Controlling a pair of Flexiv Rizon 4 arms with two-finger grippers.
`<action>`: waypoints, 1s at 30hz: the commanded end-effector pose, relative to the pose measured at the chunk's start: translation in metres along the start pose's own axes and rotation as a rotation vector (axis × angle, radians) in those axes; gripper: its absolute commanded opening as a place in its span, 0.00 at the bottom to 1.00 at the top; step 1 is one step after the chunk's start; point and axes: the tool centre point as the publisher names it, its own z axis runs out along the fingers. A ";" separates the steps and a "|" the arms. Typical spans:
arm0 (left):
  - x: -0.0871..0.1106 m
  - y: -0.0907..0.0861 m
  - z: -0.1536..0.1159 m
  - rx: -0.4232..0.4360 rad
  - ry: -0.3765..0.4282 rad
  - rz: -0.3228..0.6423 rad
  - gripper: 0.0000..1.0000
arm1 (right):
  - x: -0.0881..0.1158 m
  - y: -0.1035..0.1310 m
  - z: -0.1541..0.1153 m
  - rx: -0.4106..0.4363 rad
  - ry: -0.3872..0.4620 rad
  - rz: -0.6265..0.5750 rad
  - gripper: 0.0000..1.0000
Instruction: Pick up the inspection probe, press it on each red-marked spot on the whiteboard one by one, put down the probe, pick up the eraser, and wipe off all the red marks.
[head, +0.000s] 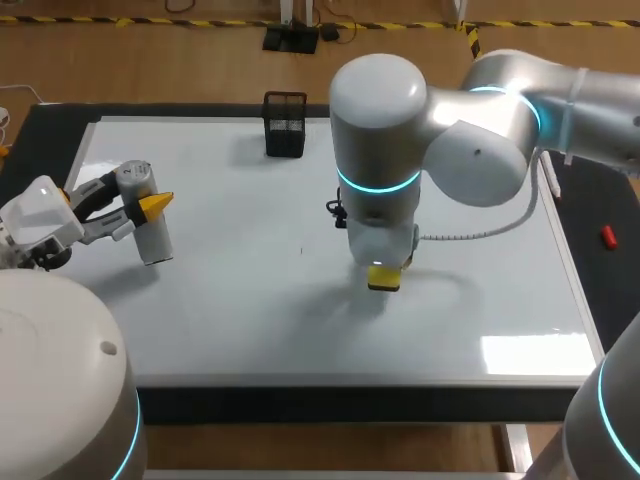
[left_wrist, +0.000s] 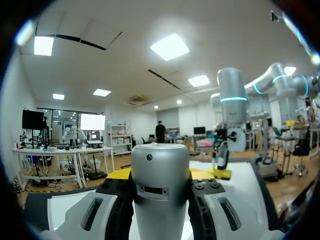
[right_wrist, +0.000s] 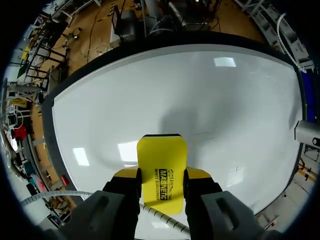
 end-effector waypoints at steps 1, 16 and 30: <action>0.000 -0.001 0.000 0.001 -0.001 0.001 0.00 | 0.003 0.000 -0.001 0.002 -0.002 -0.002 0.00; 0.000 -0.001 0.000 0.001 -0.001 0.001 0.00 | -0.008 -0.034 -0.004 0.013 -0.023 -0.041 0.00; 0.000 -0.001 0.000 0.001 -0.001 0.001 0.00 | -0.049 -0.133 -0.002 0.011 -0.025 -0.147 0.00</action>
